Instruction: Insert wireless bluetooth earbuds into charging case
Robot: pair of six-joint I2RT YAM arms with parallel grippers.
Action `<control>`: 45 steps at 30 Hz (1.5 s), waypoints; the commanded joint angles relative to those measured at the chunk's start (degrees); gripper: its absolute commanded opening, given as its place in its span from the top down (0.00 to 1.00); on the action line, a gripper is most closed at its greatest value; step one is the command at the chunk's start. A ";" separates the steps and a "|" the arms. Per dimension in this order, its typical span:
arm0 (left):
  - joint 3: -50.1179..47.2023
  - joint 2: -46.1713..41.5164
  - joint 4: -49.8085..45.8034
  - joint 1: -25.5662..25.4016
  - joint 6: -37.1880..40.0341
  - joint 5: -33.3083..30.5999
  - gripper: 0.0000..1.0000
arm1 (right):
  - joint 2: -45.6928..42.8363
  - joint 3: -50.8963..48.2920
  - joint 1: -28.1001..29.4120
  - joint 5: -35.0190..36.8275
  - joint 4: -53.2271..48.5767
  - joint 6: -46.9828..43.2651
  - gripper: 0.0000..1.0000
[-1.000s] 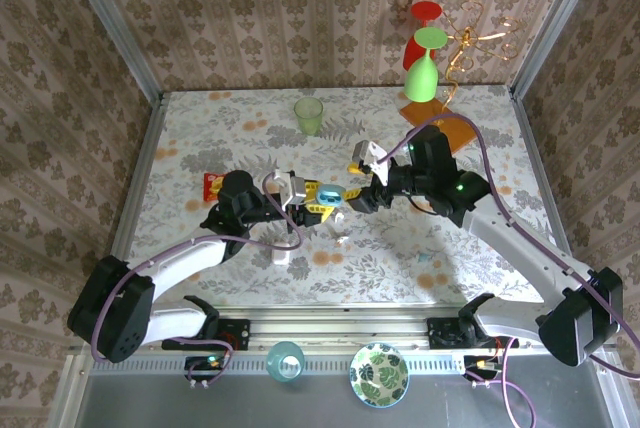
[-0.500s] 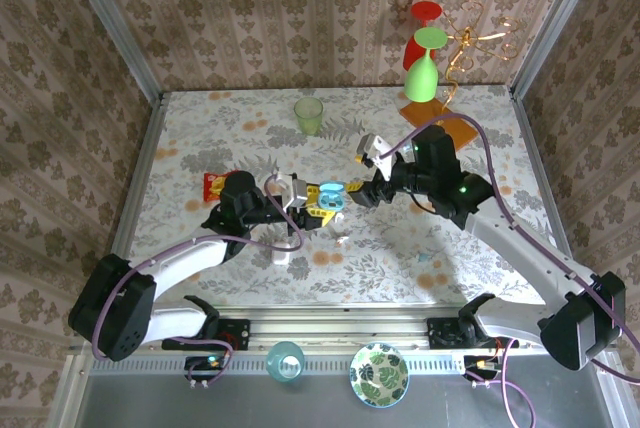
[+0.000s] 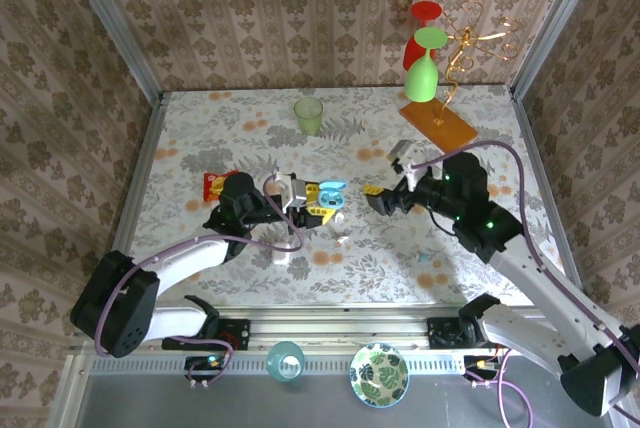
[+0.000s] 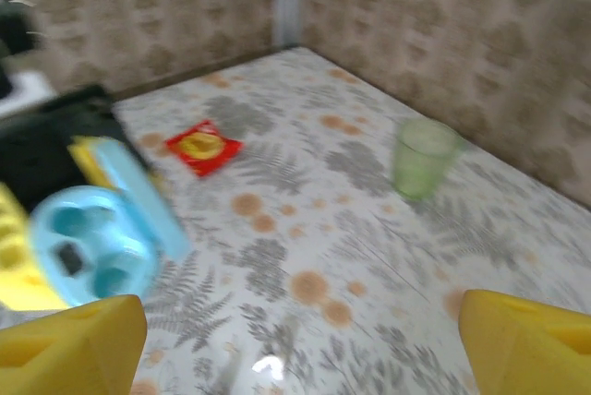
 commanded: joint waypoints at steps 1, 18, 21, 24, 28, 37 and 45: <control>-1.18 -0.68 3.56 -0.44 -1.55 -0.48 0.73 | -4.54 -3.46 -1.88 12.70 0.37 12.31 0.02; -3.04 -0.49 7.41 -0.53 -1.59 -2.97 0.73 | -2.21 -16.84 -10.55 16.88 -19.98 50.31 0.10; -2.34 0.44 7.44 -0.44 -1.36 -2.55 0.73 | -0.78 -18.50 -10.89 14.17 -19.96 54.57 0.12; -1.95 1.52 8.73 -0.44 -1.35 -2.34 0.73 | -0.72 -20.13 -11.53 15.69 -22.20 58.31 0.04; -1.59 1.95 9.98 -0.42 -2.62 -2.26 0.74 | -1.54 -21.42 -12.94 10.85 -22.76 55.53 0.00; -1.46 0.23 7.50 -0.34 -1.19 -2.29 0.74 | -6.99 -26.05 -19.67 -1.19 -21.95 54.56 0.12; -0.33 0.17 6.56 -0.30 -0.51 -2.27 0.74 | -5.05 -25.17 -19.96 -3.28 -26.88 63.45 0.41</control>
